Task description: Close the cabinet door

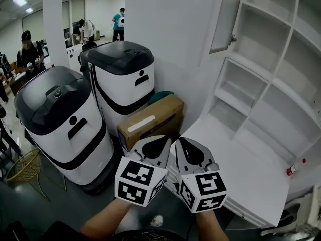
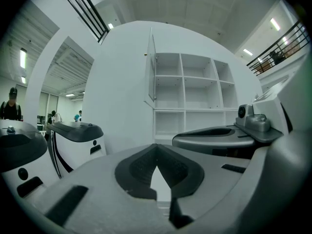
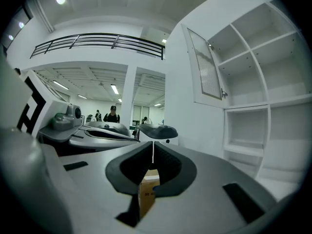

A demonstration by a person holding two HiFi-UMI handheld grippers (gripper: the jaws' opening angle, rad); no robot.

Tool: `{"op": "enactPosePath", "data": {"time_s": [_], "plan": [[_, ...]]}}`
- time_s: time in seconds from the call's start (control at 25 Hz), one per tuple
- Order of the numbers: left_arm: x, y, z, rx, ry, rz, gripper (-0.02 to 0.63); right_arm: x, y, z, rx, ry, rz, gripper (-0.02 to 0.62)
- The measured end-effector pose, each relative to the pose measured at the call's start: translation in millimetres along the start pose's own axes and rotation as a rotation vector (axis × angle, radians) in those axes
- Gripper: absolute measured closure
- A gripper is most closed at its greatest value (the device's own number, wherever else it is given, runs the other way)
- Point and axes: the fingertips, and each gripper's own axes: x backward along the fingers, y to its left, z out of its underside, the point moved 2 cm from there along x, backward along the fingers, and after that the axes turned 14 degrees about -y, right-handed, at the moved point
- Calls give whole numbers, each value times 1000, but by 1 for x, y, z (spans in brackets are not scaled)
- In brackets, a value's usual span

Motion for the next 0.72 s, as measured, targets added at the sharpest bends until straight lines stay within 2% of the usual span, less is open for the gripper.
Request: {"op": "enactPosePath", "data": {"time_s": [0.44,0.72], "plan": [[-72,-12,10,-22,30,3,595,-20,-66,6,-17,-11,-7,574],[-94,-11,10,-13,35,9,595,-30,-87,3,-28,-27,-21,574]]}}
